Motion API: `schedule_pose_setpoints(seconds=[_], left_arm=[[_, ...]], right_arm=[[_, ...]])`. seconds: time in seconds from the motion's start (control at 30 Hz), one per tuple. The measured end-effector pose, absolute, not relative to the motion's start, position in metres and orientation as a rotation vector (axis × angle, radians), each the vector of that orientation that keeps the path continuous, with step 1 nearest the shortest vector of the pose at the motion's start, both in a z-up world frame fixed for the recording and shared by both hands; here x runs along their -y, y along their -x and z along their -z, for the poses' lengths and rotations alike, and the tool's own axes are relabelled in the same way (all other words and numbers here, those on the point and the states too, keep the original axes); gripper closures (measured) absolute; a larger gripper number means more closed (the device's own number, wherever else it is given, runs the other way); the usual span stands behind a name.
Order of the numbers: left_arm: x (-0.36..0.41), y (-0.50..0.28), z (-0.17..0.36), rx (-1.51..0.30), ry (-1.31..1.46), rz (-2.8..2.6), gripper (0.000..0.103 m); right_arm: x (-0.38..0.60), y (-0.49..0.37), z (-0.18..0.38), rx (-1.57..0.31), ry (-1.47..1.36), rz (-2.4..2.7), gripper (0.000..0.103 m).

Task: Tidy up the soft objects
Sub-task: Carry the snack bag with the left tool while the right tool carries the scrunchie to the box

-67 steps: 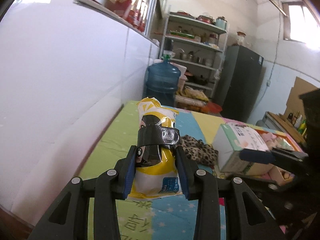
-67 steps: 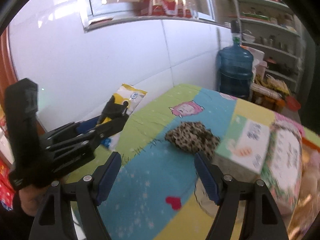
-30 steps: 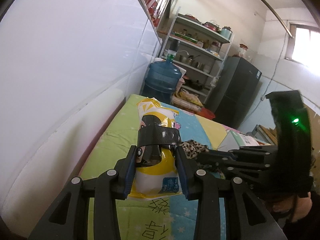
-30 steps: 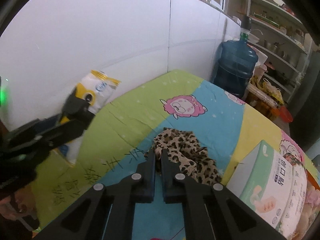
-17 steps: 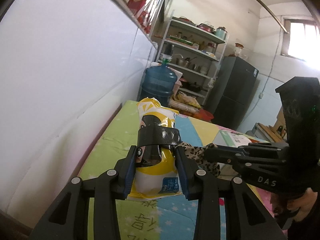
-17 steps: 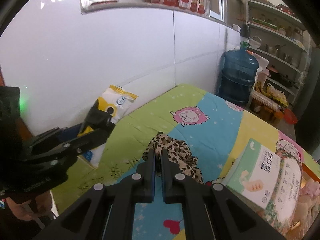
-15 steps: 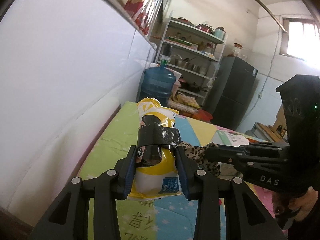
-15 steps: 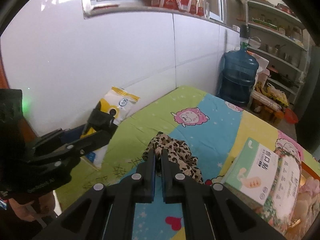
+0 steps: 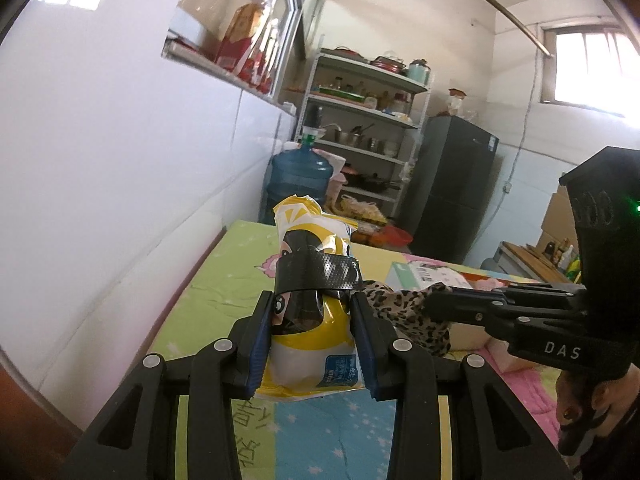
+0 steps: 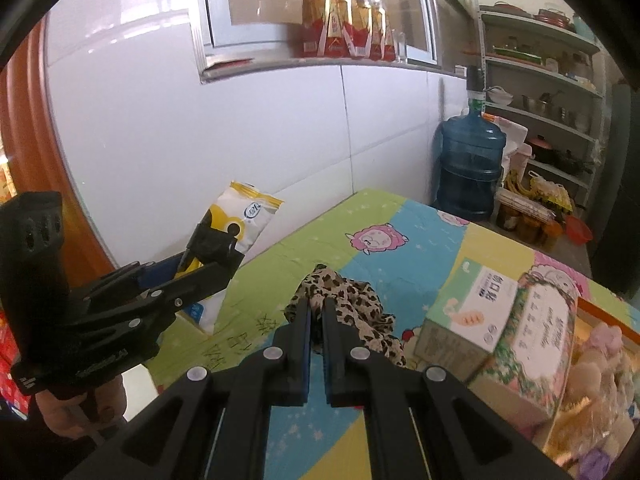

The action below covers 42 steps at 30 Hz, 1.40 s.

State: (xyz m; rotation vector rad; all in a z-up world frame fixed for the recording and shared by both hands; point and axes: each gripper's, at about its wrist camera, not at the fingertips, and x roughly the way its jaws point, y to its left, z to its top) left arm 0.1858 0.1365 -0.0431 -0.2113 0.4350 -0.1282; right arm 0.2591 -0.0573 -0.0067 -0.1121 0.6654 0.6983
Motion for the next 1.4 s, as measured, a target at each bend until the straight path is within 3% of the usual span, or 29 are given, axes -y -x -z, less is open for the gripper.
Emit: schedule_pose_setpoints(seconds=[0.7,1.4], left_arm=[[-0.056,-0.15,0.031,-0.427,0.135,0.353,0.064],[0.051,-0.172,0.026,-0.464,0.082,0.553,0.064]], right_arm=[[0.158,-0.183,-0.01,-0.596,-0.039,-0.536,0.098],[0.267,-0.167,-0.007,-0.569,-0.133,-0.336,0.098]])
